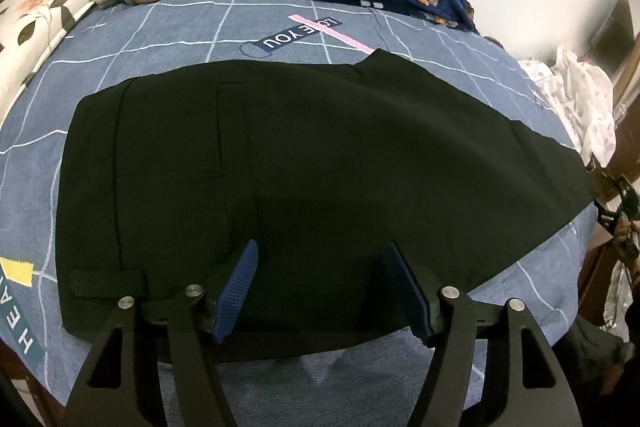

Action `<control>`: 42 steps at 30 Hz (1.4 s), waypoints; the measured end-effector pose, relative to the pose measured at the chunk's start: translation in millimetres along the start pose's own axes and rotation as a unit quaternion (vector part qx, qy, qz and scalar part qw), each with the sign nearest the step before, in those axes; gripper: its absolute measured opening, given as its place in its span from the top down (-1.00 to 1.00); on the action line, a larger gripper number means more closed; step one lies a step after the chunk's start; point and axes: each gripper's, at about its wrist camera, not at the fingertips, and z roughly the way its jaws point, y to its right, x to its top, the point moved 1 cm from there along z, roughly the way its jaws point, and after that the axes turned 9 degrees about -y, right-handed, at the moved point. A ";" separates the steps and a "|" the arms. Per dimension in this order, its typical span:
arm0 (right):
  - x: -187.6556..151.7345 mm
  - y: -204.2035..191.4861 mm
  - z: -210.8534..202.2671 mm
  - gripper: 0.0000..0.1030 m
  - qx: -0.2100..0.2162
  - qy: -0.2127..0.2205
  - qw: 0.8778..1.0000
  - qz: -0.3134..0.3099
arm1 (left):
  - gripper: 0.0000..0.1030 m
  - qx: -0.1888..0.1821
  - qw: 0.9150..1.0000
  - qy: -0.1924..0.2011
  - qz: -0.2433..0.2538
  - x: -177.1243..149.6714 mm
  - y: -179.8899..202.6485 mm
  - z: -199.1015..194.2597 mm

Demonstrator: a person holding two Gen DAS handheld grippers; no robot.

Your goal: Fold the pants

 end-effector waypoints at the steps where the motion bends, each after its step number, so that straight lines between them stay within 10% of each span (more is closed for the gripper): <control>1: -0.9 -3.3 4.2 -0.06 -0.004 -0.003 1.000 -0.009 | -0.32 0.001 1.000 0.000 0.001 0.4 0.2 0.1; 2: -2.0 -7.4 7.5 -0.03 -0.015 -0.003 1.000 -0.022 | -0.32 0.002 1.000 0.000 0.003 0.3 0.5 0.0; 4: -1.2 -12.7 14.1 0.81 -0.073 -0.004 0.996 -0.049 | -0.32 0.003 1.000 0.000 0.005 0.7 0.0 0.0; 23: -41.7 -80.8 23.3 0.81 -0.169 0.025 0.970 -0.171 | -0.32 -0.011 0.998 0.050 -0.026 7.7 -3.6 -30.8; 42: -132.2 -117.4 105.7 0.78 -0.187 -0.055 0.946 -0.259 | -0.34 -0.006 0.999 0.048 0.003 -2.9 16.7 -32.2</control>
